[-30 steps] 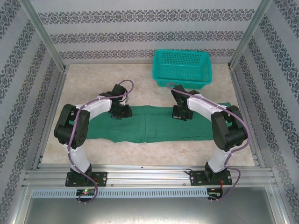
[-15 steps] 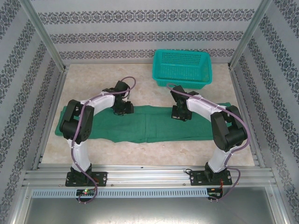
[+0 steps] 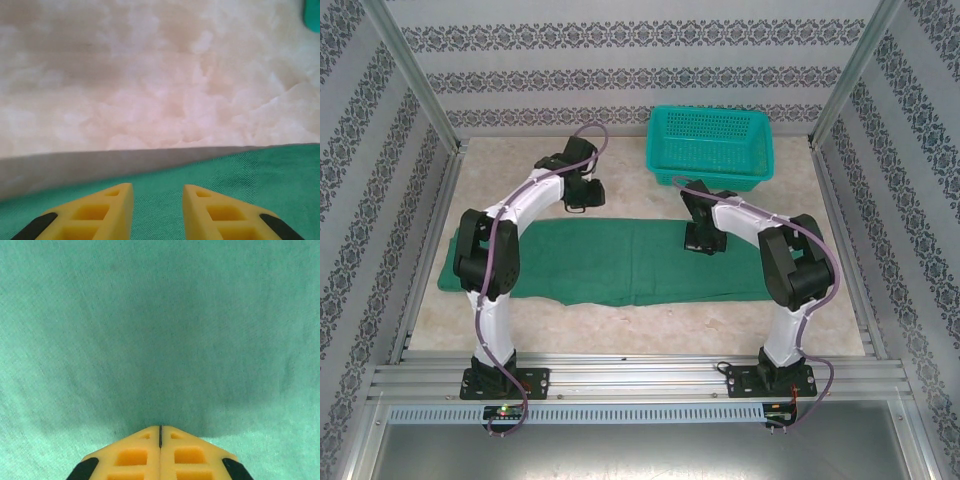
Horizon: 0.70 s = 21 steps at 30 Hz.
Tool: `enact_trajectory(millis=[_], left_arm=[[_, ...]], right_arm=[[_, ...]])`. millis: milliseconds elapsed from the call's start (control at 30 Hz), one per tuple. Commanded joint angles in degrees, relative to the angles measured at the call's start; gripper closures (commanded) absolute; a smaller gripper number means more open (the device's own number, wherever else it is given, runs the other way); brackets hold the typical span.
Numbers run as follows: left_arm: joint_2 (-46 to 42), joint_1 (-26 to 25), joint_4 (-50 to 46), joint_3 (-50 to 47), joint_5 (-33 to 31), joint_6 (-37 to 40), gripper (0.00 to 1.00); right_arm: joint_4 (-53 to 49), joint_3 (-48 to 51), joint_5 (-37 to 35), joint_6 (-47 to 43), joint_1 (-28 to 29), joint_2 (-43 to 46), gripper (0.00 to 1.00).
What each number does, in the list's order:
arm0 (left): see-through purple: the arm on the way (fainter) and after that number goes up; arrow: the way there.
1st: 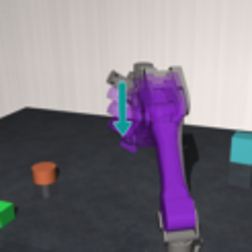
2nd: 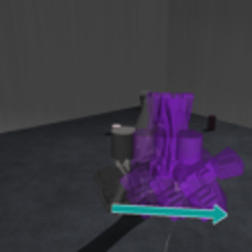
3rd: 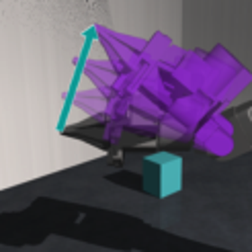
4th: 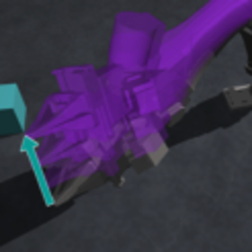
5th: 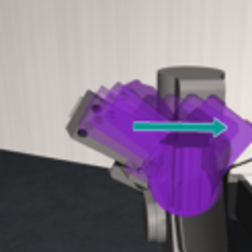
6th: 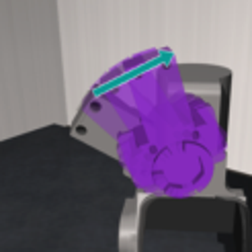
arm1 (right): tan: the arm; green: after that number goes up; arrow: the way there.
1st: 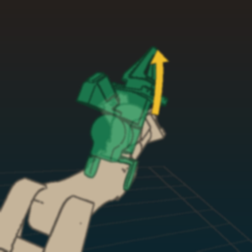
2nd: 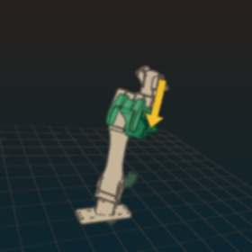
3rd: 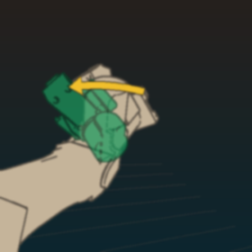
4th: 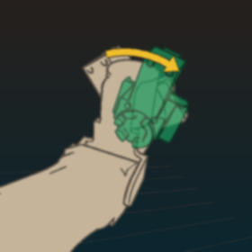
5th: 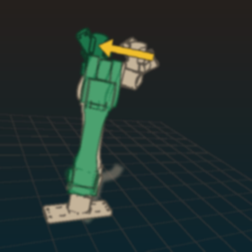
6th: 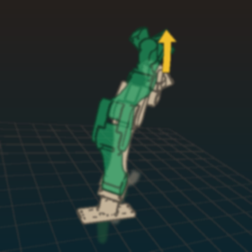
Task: Roll up the long pants
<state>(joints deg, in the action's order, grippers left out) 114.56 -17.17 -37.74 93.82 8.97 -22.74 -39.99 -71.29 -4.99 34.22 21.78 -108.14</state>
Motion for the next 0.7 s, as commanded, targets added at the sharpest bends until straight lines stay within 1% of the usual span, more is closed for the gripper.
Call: enact_trajectory(millis=[0, 100, 133, 167, 233, 267, 300, 333, 367, 400, 433, 500, 600, 667], left_arm=[[-4.7, 0.87, -3.07, -6.92, -0.77, 0.75, 0.65], [-9.52, 0.9, -3.72, -13.76, -0.58, 0.53, 0.6], [-11.06, 0.85, -4.64, -15.88, -1.6, 0.76, 0.57], [-12.92, 0.98, -5.2, -18.7, -3.47, 0.81, 0.54], [-16.72, 1.74, -4.74, -24.47, -6.5, 0.76, 0.53], [-18.42, 2.61, -3.9, -27.15, -6.17, 0.63, 0.52], [-19.55, 3.48, -3.03, -29.05, -4.93, 0.73, 0.52], [-20.71, 4.17, -1.87, -30.7, -3.11, 0.8, 0.52], [-21.43, 4.44, -0.74, -31.92, -1.79, 0.92, 0.51], [-21.75, 4.46, 0.15, -32.44, -0.79, 1.1, 0.5], [-21.79, 4.5, 1.0, -32.57, 0.47, 1.3, 0.5], [-21.34, 4.42, 1.87, -32.41, 2.26, 1.31, 0.49], [-18.89, 5.19, -2.28, -30.68, -0.19, -0.77, 0.47], [-18.39, 7.43, -3.45, -31.68, -0.03, -2.75, 0.46]], right_arm=[[-1.37, -2.38, -2.0, -1.17, -2.03, -0.82, 1.0], [-3.98, -2.83, -0.72, -1.76, -5.34, -1.1, 1.0], [-4.19, -1.49, 0.29, -1.83, -7.61, -0.26, 1.0], [-3.87, 0.63, 0.92, -1.77, -10.25, 1.34, 0.97], [-2.74, 5.88, 1.83, -1.94, -16.13, 6.01, 0.79], [-2.26, 8.69, 1.97, -2.2, -18.9, 9.7, 0.72], [-1.96, 11.02, 2.05, -2.75, -21.5, 12.77, 0.64], [-2.1, 13.18, 1.26, -3.14, -24.15, 16.34, 0.47], [-2.61, 14.84, 0.15, -3.56, -26.49, 19.53, 0.36], [-3.01, 16.06, -1.03, -3.79, -28.34, 22.03, 0.26], [-3.24, 17.49, -1.98, -4.06, -30.42, 24.55, 0.21], [-3.64, 19.6, -1.41, -4.33, -34.48, 27.45, 0.2], [-4.13, 21.8, -0.23, -3.24, -39.82, 29.03, 0.19], [-3.13, 23.25, 1.92, -2.36, -43.29, 29.61, 0.19]])
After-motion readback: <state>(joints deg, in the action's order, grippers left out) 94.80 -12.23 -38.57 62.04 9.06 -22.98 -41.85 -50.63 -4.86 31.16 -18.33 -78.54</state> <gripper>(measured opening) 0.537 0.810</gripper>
